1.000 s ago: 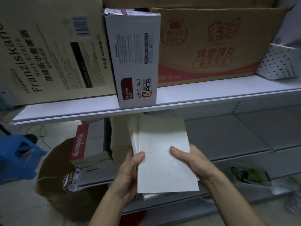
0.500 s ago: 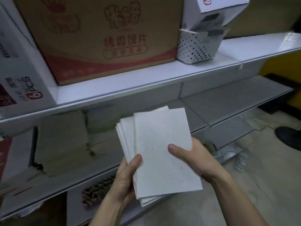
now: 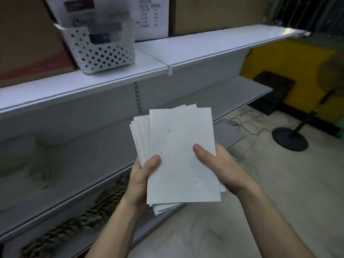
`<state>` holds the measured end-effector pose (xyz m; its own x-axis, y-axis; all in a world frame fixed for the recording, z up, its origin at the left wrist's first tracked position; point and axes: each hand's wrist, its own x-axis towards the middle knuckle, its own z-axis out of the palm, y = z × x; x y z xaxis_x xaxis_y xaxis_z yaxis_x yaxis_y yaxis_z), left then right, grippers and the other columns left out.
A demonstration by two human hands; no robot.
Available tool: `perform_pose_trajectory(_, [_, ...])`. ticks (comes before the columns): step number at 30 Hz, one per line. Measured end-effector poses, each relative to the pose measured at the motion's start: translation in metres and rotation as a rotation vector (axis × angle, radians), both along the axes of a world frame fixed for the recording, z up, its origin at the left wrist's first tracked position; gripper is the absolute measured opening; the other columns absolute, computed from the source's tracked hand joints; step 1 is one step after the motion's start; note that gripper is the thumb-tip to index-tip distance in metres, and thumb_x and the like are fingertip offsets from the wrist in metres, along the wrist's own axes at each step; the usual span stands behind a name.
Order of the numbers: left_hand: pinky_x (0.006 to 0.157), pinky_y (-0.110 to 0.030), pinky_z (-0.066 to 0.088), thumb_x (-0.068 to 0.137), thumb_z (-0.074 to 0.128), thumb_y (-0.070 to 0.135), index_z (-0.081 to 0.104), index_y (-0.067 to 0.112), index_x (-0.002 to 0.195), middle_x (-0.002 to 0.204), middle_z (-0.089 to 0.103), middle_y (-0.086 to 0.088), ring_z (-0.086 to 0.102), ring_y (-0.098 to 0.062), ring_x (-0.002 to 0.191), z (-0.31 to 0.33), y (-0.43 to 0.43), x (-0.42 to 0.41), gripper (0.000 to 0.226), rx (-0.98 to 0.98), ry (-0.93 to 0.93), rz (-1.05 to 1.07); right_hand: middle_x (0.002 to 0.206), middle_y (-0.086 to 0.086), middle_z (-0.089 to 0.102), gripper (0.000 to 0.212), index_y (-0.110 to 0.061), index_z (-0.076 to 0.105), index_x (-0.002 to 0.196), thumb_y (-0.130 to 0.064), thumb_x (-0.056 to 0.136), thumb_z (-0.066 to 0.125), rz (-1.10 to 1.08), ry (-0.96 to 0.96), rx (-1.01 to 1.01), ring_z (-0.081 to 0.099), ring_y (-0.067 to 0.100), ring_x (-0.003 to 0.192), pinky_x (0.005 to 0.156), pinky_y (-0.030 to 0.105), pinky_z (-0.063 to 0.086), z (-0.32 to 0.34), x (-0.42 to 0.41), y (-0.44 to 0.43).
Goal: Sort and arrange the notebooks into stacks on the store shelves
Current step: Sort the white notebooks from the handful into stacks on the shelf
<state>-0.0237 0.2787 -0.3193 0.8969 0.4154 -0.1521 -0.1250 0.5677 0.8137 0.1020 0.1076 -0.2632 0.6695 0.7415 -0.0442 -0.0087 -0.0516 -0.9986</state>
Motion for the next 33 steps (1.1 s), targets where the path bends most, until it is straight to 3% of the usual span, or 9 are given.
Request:
perform_pose_trajectory(4, [0.107, -0.079, 0.033, 0.069, 0.092, 0.039, 0.045, 0.010, 0.150, 0.146, 0.053, -0.029, 0.051, -0.054, 0.133, 0.001, -0.024, 0.050, 0.098, -0.021, 0.001, -0.031, 0.126, 0.000, 0.070, 0.050, -0.015, 0.056, 0.133, -0.040, 0.090, 0.064, -0.061, 0.057, 0.023, 0.068, 0.021, 0.114, 0.095, 0.044, 0.056, 0.000, 0.049, -0.037])
perform_pose_trajectory(9, [0.103, -0.076, 0.041, 0.062, 0.095, 0.045, 0.047, 0.011, 0.148, 0.142, 0.057, -0.027, 0.056, -0.053, 0.128, 0.013, -0.039, 0.115, 0.104, 0.038, 0.005, -0.059, 0.125, -0.002, 0.067, 0.046, -0.019, 0.049, 0.134, -0.029, 0.093, 0.066, -0.179, 0.016, 0.144, 0.067, 0.020, 0.115, 0.090, 0.041, 0.058, -0.004, 0.102, -0.059])
perform_pose_trajectory(12, [0.096, -0.066, 0.052, 0.062, 0.094, 0.049, 0.051, 0.010, 0.145, 0.138, 0.062, -0.023, 0.061, -0.048, 0.123, 0.024, -0.054, 0.160, 0.101, 0.130, -0.036, -0.054, 0.117, -0.003, 0.070, 0.038, -0.015, 0.046, 0.128, -0.027, 0.096, 0.062, -0.261, -0.029, 0.171, 0.068, 0.021, 0.110, 0.084, 0.038, 0.059, -0.006, 0.135, -0.069])
perform_pose_trajectory(14, [0.086, -0.052, 0.060, 0.058, 0.094, 0.054, 0.053, 0.011, 0.142, 0.133, 0.066, -0.019, 0.067, -0.042, 0.117, 0.036, -0.061, 0.190, 0.103, 0.167, -0.055, -0.046, 0.110, -0.005, 0.072, 0.034, -0.012, 0.046, 0.124, -0.025, 0.093, 0.056, -0.309, -0.069, 0.193, 0.070, 0.018, 0.103, 0.079, 0.032, 0.059, 0.000, 0.159, -0.075])
perform_pose_trajectory(17, [0.081, -0.038, 0.061, 0.056, 0.092, 0.061, 0.052, 0.010, 0.141, 0.129, 0.069, -0.015, 0.070, -0.035, 0.113, 0.055, -0.068, 0.235, 0.106, 0.214, -0.101, -0.040, 0.107, -0.005, 0.073, 0.032, -0.012, 0.047, 0.120, -0.025, 0.092, 0.055, -0.356, -0.111, 0.239, 0.071, 0.017, 0.100, 0.077, 0.031, 0.059, 0.018, 0.195, -0.085])
perform_pose_trajectory(24, [0.084, -0.044, 0.061, 0.059, 0.089, 0.065, 0.052, 0.006, 0.141, 0.130, 0.067, -0.019, 0.068, -0.039, 0.115, 0.088, -0.076, 0.320, 0.107, 0.283, -0.144, -0.003, 0.111, -0.001, 0.070, 0.028, -0.013, 0.046, 0.121, -0.025, 0.096, 0.054, -0.279, -0.190, 0.260, 0.070, 0.021, 0.104, 0.080, 0.035, 0.059, 0.053, 0.284, -0.098])
perform_pose_trajectory(28, [0.098, -0.055, 0.055, 0.061, 0.085, 0.070, 0.052, 0.008, 0.142, 0.134, 0.066, -0.018, 0.065, -0.040, 0.121, 0.097, -0.087, 0.353, 0.108, 0.350, -0.128, 0.144, 0.110, 0.002, 0.072, 0.022, -0.014, 0.053, 0.113, -0.028, 0.097, 0.061, -0.177, -0.262, 0.222, 0.071, 0.023, 0.101, 0.078, 0.042, 0.060, 0.062, 0.343, -0.103])
perform_pose_trajectory(33, [0.100, -0.059, 0.054, 0.063, 0.085, 0.069, 0.052, 0.006, 0.141, 0.133, 0.067, -0.019, 0.065, -0.042, 0.121, 0.111, -0.115, 0.369, 0.106, 0.355, -0.112, 0.378, 0.100, -0.011, 0.071, 0.025, -0.023, 0.060, 0.097, -0.044, 0.088, 0.068, -0.098, -0.479, 0.109, 0.071, 0.012, 0.091, 0.075, 0.047, 0.061, 0.086, 0.398, -0.107])
